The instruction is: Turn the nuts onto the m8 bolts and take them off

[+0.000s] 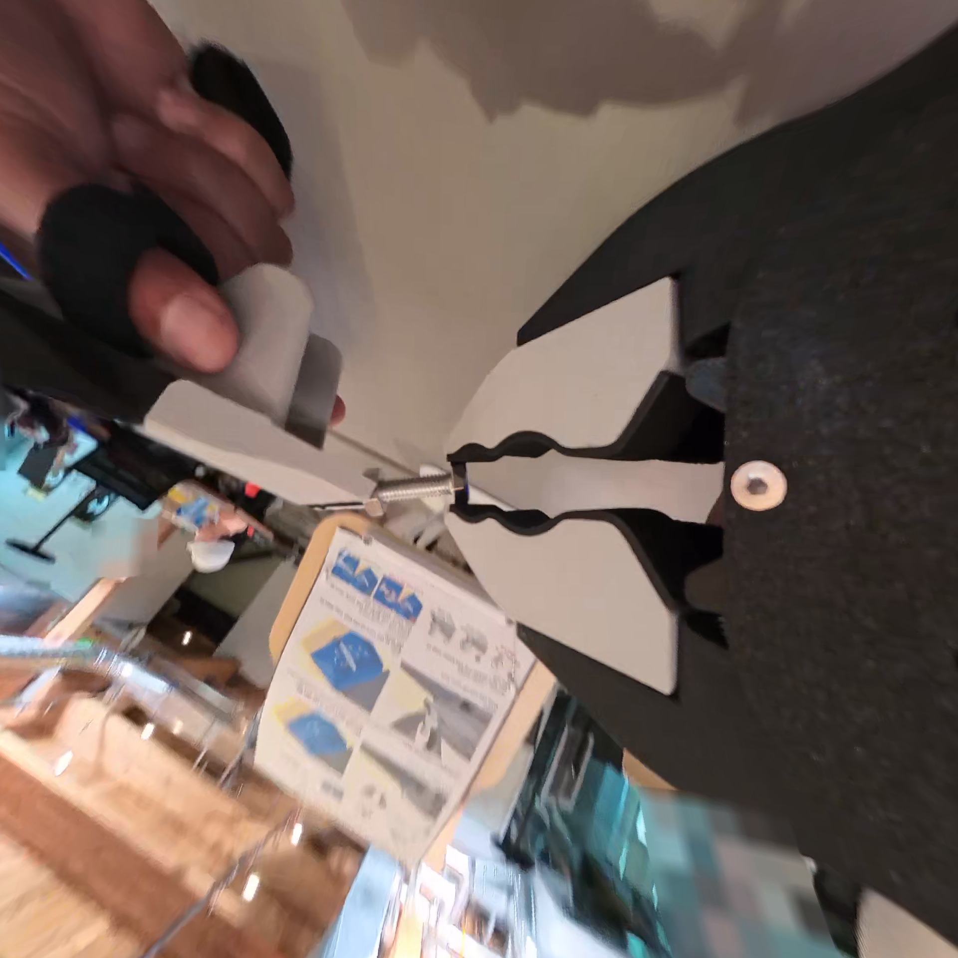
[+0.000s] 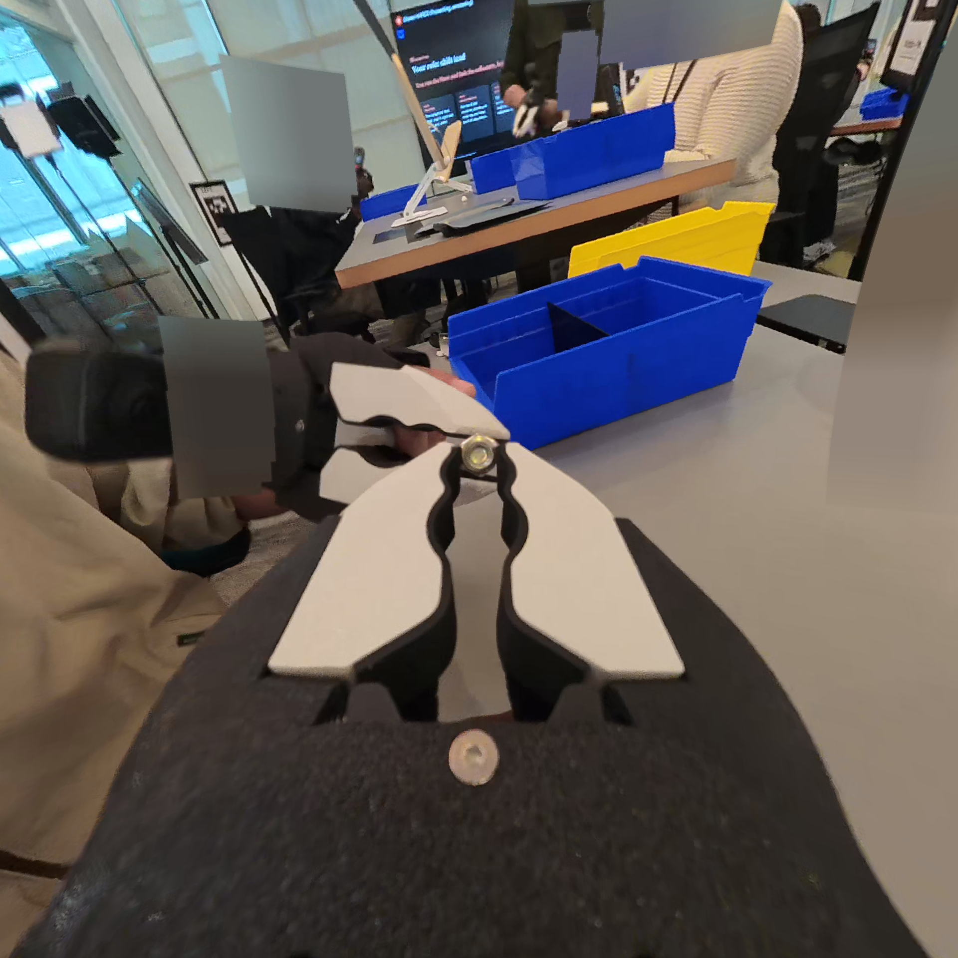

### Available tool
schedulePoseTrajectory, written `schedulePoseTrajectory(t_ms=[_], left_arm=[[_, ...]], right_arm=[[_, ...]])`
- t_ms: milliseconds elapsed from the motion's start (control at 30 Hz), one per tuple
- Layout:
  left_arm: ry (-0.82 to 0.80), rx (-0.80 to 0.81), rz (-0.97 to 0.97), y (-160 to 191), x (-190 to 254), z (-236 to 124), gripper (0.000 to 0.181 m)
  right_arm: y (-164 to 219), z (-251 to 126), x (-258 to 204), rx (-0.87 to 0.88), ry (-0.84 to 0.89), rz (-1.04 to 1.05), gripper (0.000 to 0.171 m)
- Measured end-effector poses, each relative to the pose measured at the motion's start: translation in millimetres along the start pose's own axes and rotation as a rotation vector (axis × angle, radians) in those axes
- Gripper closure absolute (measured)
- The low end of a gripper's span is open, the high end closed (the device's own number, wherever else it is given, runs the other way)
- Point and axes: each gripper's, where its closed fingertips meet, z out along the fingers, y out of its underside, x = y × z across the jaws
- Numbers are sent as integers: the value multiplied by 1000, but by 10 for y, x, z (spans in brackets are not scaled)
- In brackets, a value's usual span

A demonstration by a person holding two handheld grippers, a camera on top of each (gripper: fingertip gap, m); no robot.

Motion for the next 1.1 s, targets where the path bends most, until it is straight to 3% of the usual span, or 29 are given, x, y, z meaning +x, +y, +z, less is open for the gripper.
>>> schedulePoseTrajectory(t_ms=[200,333,867,1100], left_arm=[[-177,-69,178,43,-52,0,166],[-174,-96,163,64,-9,29,166],[-121,-82,-11,121,-7,81,166],[-62,-57,-123,142,35,108,166]], right_arm=[[32,53,74,21,54,242,158],[85,58,116,24,87,387,158],[68,102,142,-17,120,442,157],[53,116,109,-22,102,426,149]])
